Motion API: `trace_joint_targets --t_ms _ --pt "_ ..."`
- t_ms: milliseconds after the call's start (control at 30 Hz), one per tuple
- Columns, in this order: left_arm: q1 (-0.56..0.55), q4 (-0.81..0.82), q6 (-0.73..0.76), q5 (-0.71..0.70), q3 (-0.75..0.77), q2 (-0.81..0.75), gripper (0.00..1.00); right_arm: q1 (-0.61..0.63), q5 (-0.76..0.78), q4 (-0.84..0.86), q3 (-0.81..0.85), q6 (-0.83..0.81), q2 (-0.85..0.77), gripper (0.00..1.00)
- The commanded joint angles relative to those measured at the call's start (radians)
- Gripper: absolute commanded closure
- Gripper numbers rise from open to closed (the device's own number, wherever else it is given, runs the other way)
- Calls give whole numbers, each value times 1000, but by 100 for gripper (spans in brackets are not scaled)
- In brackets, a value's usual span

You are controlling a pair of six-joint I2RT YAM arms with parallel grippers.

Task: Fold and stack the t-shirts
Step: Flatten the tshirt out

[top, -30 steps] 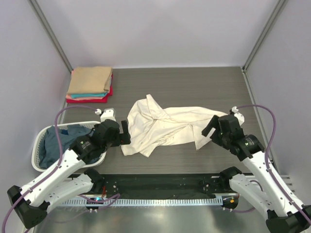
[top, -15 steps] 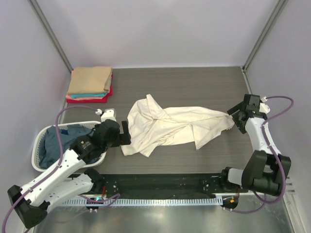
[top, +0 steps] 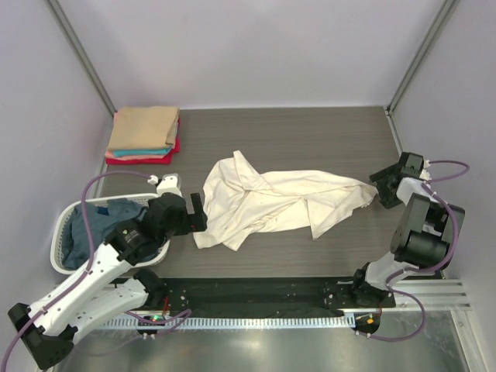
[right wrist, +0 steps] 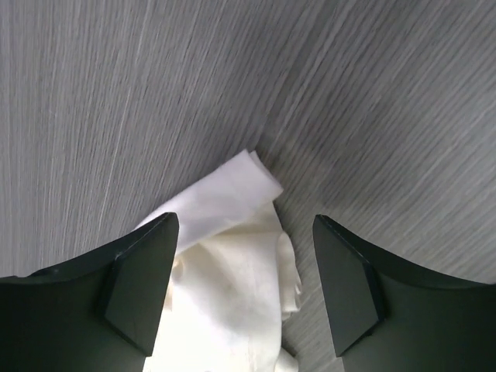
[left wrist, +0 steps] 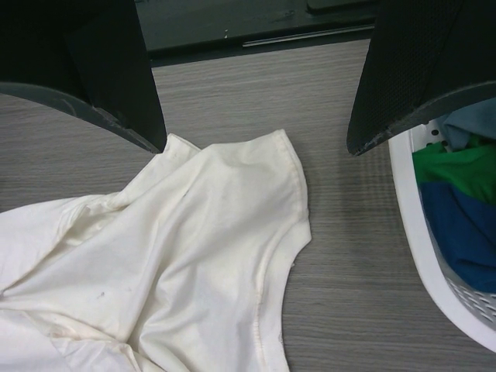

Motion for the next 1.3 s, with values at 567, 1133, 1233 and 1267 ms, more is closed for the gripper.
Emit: trace_joint_targets --t_ms 567,1133,1233,1267 --pt "3 19 5 -27 -4 1 0 -22 -97 184 61 43 143 99" --pt "288 370 186 255 657 972 5 57 -290 173 9 64 -97 99" --pt "342 350 166 325 879 1214 8 80 -316 171 -5 54 -116 99" --pt "360 283 156 334 1015 1273 9 90 -330 171 -13 52 -120 99"
